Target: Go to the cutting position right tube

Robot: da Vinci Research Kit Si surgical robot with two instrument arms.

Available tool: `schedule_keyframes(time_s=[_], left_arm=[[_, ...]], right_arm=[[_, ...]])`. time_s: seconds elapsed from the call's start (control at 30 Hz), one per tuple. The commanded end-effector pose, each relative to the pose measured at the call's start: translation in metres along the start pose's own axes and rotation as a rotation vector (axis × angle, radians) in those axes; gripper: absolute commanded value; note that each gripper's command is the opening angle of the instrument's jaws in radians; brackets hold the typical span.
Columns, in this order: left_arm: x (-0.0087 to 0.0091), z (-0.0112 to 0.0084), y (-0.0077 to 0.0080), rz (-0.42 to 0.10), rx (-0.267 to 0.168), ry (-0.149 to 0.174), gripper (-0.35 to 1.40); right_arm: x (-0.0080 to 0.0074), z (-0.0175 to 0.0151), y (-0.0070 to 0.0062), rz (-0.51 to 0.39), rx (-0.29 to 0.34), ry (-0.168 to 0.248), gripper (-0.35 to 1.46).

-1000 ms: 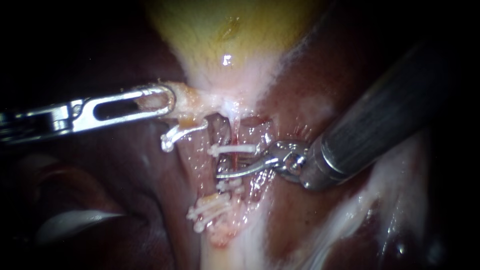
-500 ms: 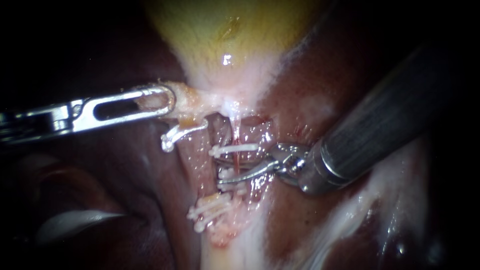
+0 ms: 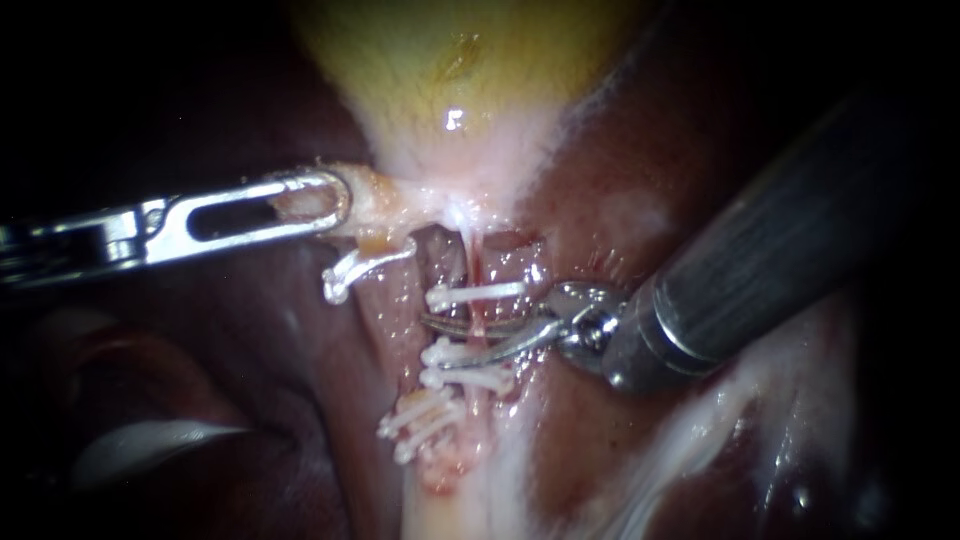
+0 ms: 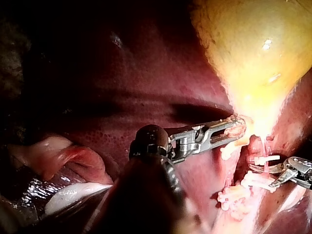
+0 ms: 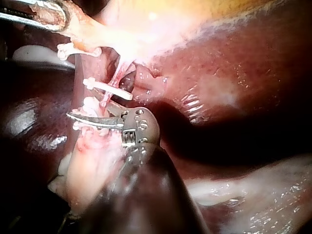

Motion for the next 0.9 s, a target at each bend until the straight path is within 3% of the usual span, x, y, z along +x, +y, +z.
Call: schedule_keyframes(time_s=[0.03, 0.27, 0.67, 0.9], left_arm=[[0.0000, 0.0000, 0.0000, 0.000, 0.000, 0.000, -0.35], [0.0000, 0.0001, 0.0000, 0.000, 0.002, 0.002, -0.35], [0.0001, 0.0002, 0.0000, 0.000, 0.002, 0.001, -0.35], [0.0001, 0.0002, 0.0000, 0.000, 0.002, 0.001, -0.35]], right_arm=[[0.0000, 0.0000, 0.0002, 0.000, -0.001, 0.000, 1.40], [0.0003, 0.0008, 0.0007, -0.001, -0.004, 0.006, 1.40], [0.0013, 0.0030, 0.0019, -0.010, 0.026, 0.080, 1.40], [0.0014, 0.0031, 0.0020, -0.011, 0.029, 0.088, 1.40]])
